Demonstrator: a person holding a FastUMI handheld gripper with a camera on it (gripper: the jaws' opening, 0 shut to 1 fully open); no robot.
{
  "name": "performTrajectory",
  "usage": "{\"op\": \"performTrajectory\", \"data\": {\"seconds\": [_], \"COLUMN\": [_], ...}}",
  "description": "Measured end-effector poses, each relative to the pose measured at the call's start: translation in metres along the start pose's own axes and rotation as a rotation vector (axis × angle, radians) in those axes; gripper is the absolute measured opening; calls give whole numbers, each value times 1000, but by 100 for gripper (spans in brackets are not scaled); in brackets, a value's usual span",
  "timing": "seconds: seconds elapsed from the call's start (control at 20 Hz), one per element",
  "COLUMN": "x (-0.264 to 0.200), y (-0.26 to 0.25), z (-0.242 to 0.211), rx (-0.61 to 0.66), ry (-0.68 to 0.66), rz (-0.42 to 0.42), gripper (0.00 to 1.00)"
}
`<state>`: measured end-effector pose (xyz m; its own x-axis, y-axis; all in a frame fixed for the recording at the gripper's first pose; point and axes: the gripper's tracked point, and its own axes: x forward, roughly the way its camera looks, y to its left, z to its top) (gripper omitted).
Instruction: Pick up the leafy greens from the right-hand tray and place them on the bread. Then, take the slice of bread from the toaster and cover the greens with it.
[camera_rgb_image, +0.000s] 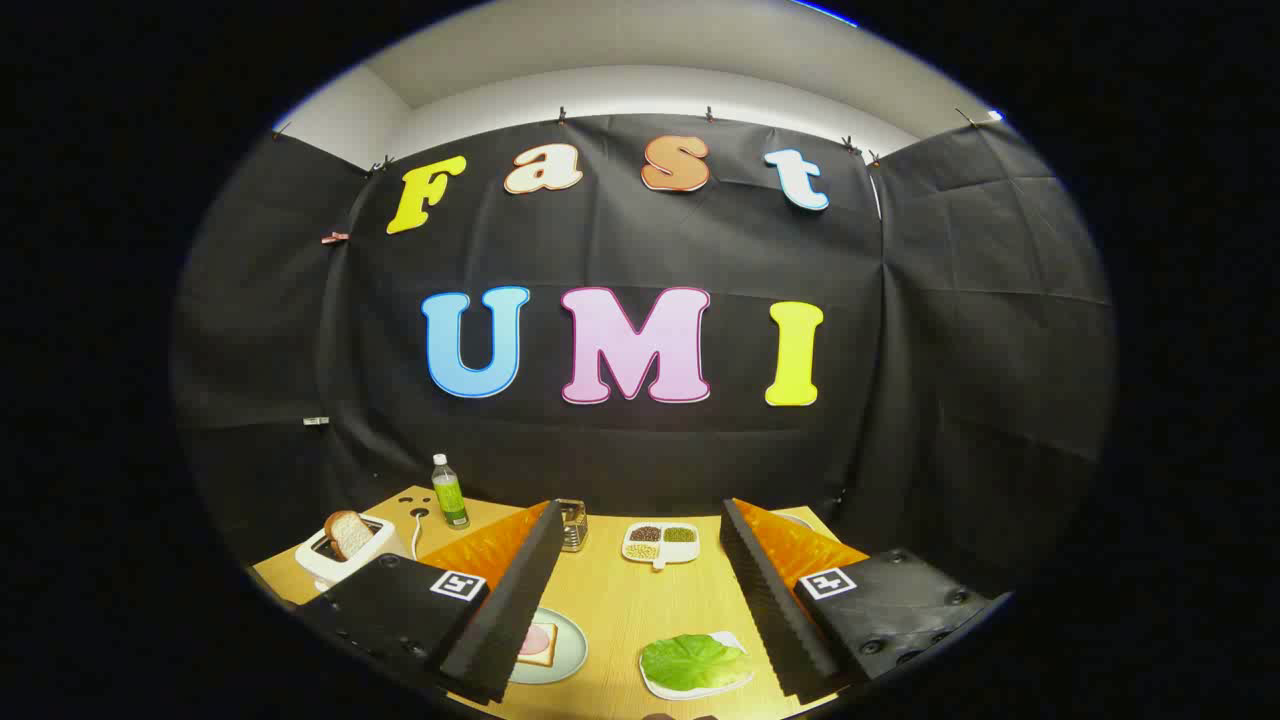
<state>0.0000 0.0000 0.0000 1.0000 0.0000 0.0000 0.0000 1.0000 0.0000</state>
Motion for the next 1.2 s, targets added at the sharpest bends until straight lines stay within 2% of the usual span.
{"op": "performTrajectory", "data": {"seconds": [0.45, 1.1, 1.2], "x": [2, 8, 11], "y": [2, 10, 4], "z": [-4, -17, -26], "rx": [14, 46, 22], "ry": [16, 51, 65], "rz": [-1, 54, 52], "gripper": [98, 97, 98]}}
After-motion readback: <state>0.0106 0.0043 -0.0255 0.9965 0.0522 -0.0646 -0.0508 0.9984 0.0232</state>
